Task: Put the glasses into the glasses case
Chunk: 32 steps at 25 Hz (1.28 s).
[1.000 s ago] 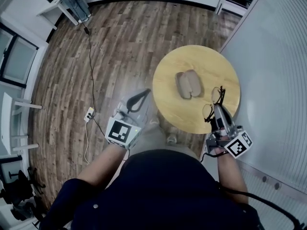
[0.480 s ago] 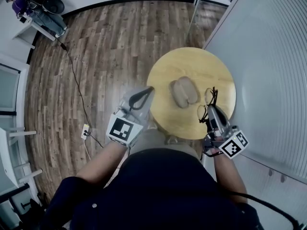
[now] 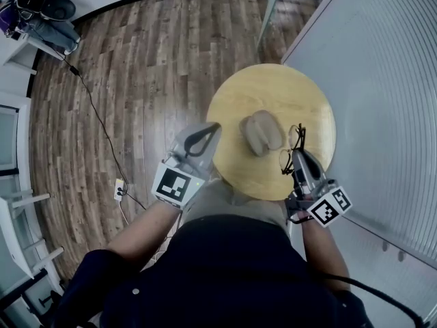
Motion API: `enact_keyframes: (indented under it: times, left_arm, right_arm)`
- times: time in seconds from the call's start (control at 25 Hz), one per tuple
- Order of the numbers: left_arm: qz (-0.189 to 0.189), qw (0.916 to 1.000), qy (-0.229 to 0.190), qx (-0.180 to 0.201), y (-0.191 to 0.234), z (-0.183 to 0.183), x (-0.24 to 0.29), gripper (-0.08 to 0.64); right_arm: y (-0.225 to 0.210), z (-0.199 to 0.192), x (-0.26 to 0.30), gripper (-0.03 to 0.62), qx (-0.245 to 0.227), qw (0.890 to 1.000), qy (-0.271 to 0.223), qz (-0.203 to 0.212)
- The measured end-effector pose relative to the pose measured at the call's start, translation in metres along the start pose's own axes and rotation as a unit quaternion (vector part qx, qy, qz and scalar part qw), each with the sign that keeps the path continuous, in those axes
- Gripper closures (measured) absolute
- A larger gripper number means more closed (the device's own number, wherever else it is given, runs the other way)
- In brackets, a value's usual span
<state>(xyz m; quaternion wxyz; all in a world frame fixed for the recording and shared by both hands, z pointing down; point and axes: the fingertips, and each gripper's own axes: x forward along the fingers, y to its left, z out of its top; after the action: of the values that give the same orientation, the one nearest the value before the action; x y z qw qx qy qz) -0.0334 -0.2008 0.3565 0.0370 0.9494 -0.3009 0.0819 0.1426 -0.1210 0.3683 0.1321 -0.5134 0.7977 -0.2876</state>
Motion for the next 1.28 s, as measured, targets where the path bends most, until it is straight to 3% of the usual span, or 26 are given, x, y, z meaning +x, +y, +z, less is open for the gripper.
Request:
enact_keyframes:
  times: [0.48, 1.08, 1.28]
  left_arm:
    - [0.03, 0.9993, 0.022, -0.011, 0.029, -0.028, 0.043, 0.56]
    - [0.043, 0.9963, 0.058, -0.046, 0.039, -0.08, 0.043, 0.56]
    - [0.046, 0.996, 0.055, -0.053, 0.044, -0.091, 0.049, 0.56]
  right_arm:
    - [-0.062, -0.029, 0.045, 0.569, -0.008, 0.998, 0.064, -0.018]
    - [-0.106, -0.087, 0.061, 0.568, -0.001, 0.991, 0.116, -0.061]
    - [-0.117, -0.103, 0.073, 0.569, -0.021, 0.988, 0.136, -0.065]
